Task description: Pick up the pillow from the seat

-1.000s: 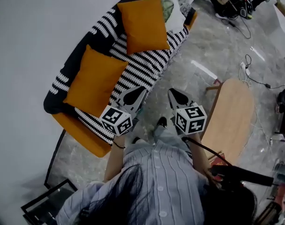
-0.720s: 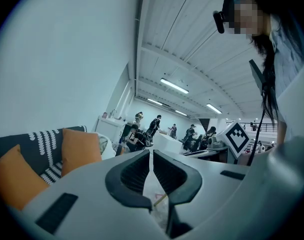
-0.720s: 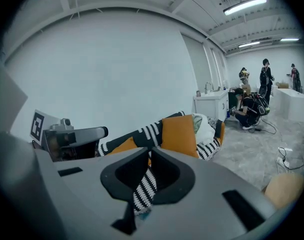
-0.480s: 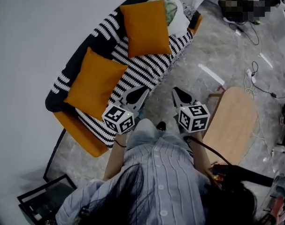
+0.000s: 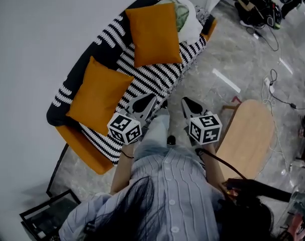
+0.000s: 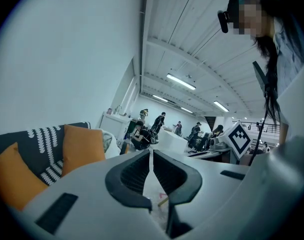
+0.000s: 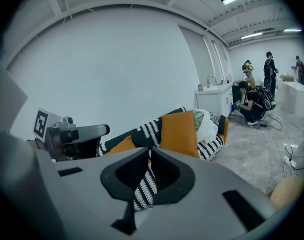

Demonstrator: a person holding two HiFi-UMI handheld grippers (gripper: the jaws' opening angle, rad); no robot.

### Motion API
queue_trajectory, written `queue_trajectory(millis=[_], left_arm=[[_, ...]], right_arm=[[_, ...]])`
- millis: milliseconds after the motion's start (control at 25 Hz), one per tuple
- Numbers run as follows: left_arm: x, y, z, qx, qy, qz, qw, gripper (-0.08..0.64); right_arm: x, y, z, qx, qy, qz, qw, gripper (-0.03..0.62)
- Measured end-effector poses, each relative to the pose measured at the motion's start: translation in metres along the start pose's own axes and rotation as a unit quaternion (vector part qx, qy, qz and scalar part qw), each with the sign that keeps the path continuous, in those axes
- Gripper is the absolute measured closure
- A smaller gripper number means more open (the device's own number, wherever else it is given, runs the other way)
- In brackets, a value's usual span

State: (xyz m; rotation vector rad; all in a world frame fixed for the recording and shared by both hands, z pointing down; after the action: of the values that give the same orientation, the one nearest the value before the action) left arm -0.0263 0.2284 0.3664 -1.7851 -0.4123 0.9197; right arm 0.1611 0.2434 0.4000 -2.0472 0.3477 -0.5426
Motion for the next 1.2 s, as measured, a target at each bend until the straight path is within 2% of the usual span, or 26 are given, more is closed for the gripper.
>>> queue_trajectory(millis=[320, 480, 600, 720, 840, 1000, 1200], left_arm=[[-0.055, 0.025, -0.059, -0.009, 0.0, -0.006, 0.9999, 0.548], [-0.108, 0.043, -0.082, -0.02, 0.026, -0.012, 0.9994, 0.548], [-0.148, 0.063, -0.093, -0.013, 0.045, -0.007, 0.9989, 0.548], [-0.185, 0.08, -0.109, -0.008, 0.062, -0.019, 0.9979, 0.548], [-0.222, 0.088, -0.128, -0.018, 0.062, -0.028, 0.9975, 0.548], [-0.274, 0.087, -0.157, -0.013, 0.019, 0.012, 0.9997, 0.548], [-0.343, 0.073, -0.19, -0.042, 0.028, 0.036, 0.9981, 0.548]], right_arm=[[0.05, 0.034, -0.049, -0.006, -0.017, -0.008, 1.0, 0.561], [0.08, 0.054, -0.081, -0.011, -0.032, -0.017, 0.999, 0.561], [0.099, 0.072, -0.106, -0.013, -0.038, -0.025, 0.999, 0.561], [0.121, 0.091, -0.136, -0.013, -0.046, -0.04, 0.998, 0.561], [0.144, 0.104, -0.17, -0.024, -0.049, -0.051, 0.997, 0.561], [0.175, 0.118, -0.217, -0.033, -0.04, -0.062, 0.997, 0.561], [0.214, 0.124, -0.275, -0.061, -0.019, -0.052, 0.997, 0.561]])
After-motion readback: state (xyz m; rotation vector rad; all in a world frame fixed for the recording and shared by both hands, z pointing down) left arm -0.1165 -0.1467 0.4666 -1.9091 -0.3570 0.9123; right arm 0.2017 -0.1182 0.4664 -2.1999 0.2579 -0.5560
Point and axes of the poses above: the fingertips, and each gripper's own axes: z backward along the fingers, x to its right, y out of its top, the point moved 6 cm from there along z, backward along the fingers, and after that the axes turned 4 degrees about z, right-handed, at the moved point
